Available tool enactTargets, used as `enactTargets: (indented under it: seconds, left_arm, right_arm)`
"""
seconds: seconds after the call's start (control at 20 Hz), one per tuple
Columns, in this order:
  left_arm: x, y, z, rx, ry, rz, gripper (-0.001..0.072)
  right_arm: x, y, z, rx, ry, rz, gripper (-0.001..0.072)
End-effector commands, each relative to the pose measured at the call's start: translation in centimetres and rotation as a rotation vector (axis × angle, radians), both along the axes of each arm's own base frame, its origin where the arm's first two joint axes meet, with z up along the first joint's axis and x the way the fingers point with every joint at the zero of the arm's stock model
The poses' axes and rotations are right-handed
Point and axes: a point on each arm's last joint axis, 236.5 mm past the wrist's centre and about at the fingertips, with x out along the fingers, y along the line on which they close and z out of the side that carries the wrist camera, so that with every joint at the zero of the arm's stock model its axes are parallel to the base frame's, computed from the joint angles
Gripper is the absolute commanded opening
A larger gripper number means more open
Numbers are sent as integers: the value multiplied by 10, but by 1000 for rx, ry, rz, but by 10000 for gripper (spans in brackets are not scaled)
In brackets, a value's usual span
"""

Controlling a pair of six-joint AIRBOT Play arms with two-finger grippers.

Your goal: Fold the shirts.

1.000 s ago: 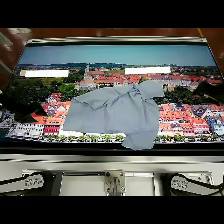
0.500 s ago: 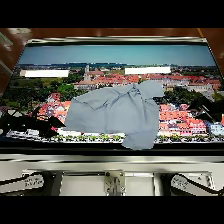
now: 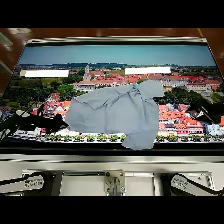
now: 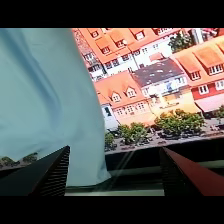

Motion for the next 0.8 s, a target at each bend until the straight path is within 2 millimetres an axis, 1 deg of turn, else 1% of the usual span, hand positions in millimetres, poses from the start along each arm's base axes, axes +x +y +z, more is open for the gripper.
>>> enactTargets:
  seconds: [0.0,0.05,0.15,0.2,0.25,0.3,0.4,0.55,0.7,0.75]
  left_arm:
    - [1,-6,0,-8,2,-1,83]
    - [0,-7,1,-11,2,-9,43]
    - [-3,-9,2,-19,6,-25,44]
    - [-4,-10,4,-21,1,-41,43]
    - [-6,-12,7,-23,-9,-64,43]
    - [-7,-13,10,-25,-17,-79,43]
    - [-8,-15,18,-31,-27,-91,43]
    - [-9,-17,29,-32,-53,-109,43]
    - [-6,-16,36,-25,-78,-110,43]
    - [-6,-16,38,-23,-85,-110,43]
  right_arm:
    - [-26,15,-26,56,102,0,664]
    - [-37,27,-41,87,140,12,664]
    - [-54,57,-73,122,191,57,664]
    - [-57,73,-87,132,192,78,664]
    - [-58,85,-99,126,186,91,664]
    - [-60,92,-113,98,187,110,663]
    - [-53,103,-129,89,177,100,645]
    - [-31,129,-136,151,128,75,644]
    - [-21,144,-150,132,113,93,645]
    - [-17,146,-152,116,96,99,524]
